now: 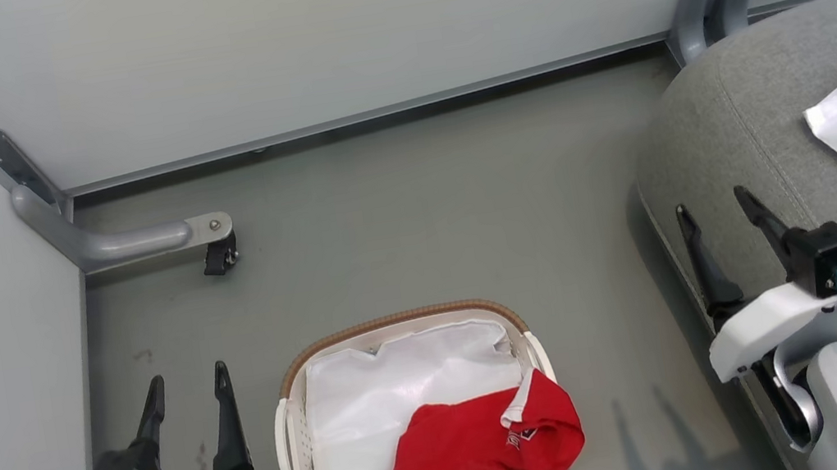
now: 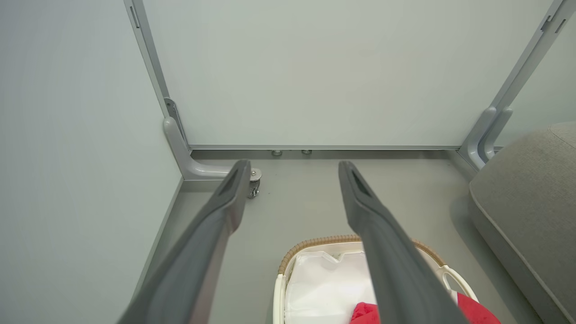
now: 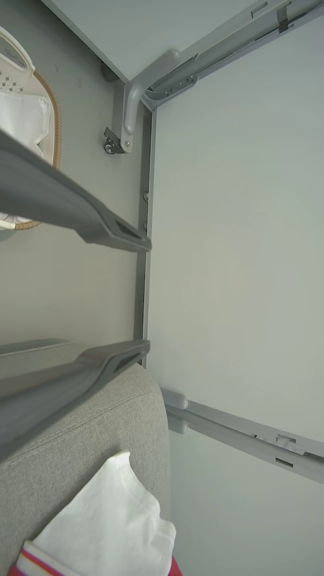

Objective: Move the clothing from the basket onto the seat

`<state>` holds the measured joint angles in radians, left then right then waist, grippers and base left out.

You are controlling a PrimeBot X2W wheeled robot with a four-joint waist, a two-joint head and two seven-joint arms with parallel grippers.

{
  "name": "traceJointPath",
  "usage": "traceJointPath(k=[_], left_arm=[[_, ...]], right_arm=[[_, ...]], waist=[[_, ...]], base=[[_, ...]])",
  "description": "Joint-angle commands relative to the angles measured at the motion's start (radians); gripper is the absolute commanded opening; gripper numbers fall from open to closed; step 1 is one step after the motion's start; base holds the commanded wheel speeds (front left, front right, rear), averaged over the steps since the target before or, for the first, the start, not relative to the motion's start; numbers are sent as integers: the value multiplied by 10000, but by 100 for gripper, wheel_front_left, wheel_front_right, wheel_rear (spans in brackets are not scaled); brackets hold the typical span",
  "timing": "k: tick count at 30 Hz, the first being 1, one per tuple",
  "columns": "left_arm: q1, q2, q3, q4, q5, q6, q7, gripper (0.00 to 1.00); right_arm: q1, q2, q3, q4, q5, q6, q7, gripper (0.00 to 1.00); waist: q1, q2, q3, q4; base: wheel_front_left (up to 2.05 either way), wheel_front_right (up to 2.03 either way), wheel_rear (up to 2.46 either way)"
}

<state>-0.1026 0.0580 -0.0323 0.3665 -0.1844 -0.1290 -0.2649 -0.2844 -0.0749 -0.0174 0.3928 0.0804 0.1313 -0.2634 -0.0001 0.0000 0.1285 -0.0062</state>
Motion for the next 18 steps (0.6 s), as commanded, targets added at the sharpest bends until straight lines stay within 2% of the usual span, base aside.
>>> traceJointPath(k=[1,11,18], left_arm=[[259,-8,57,45,19,-23,8,100],[1065,-60,-172,119,-156,-23,8,100],[667,-63,-559,221,-496,-23,8,100]], right_arm=[[279,17,53,72,62,-10,-20,100],[956,119,208,305,226,-10,-18,100],[635,161,287,161,305,-12,-20,100]], waist=[[1,0,-380,149],[1,0,-810,108],[1,0,-299,1]], base=[[0,0,0],[0,0,0],[0,0,0]])
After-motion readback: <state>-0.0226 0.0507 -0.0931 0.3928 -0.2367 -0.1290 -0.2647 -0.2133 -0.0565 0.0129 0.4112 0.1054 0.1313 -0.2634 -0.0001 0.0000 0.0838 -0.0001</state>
